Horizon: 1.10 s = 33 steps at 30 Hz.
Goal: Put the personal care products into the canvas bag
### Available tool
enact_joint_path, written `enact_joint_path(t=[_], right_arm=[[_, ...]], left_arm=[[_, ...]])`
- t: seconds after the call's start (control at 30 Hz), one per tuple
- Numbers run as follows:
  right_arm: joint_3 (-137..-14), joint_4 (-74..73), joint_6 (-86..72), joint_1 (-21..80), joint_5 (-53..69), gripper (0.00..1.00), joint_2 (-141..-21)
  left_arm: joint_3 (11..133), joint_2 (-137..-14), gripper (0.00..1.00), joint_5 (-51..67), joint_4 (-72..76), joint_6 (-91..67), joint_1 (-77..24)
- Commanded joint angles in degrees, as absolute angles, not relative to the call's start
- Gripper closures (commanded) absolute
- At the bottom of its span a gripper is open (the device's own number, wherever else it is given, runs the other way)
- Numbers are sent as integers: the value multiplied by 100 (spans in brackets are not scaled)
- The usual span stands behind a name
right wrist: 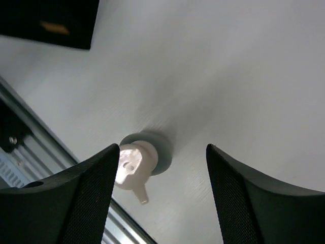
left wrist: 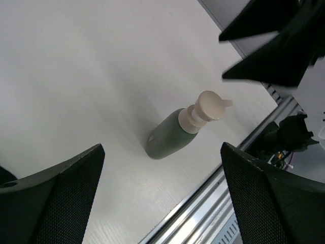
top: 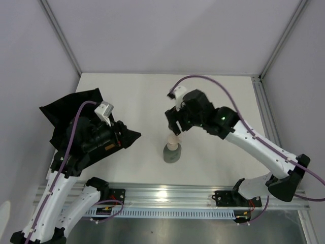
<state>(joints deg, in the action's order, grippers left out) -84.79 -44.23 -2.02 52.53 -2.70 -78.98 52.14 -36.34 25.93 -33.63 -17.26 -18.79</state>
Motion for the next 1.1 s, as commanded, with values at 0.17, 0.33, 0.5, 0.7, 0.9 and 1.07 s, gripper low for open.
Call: enact_joint_path(t=[0.17, 0.33, 0.5, 0.7, 0.9, 1.07], right_arm=[[-9570, -4227, -1318, 3534, -466, 23, -6469], [-9686, -4588, -1204, 3244, -597, 22, -6171], [-9668, -4614, -1169, 3032, -615, 21, -5994], [-9633, -4562, -1072, 2848, -686, 21, -5897], [-9659, -4509, -967, 2690, -545, 21, -5968], [-9659, -4561, -862, 2505, -475, 21, -5977]], left_arm=[[4799, -4253, 1, 2929, -2189, -1345, -2669], [4931, -5113, 1, 2277, -1944, -1169, -3680], [4483, -5291, 1, 2337, -1065, -1230, -3850], [3797, -5518, 1, 2646, 245, -1292, -3920], [3744, -6107, 1, 2233, 738, -1143, -4280], [3814, -6477, 4, 2083, 1090, -958, -4552]])
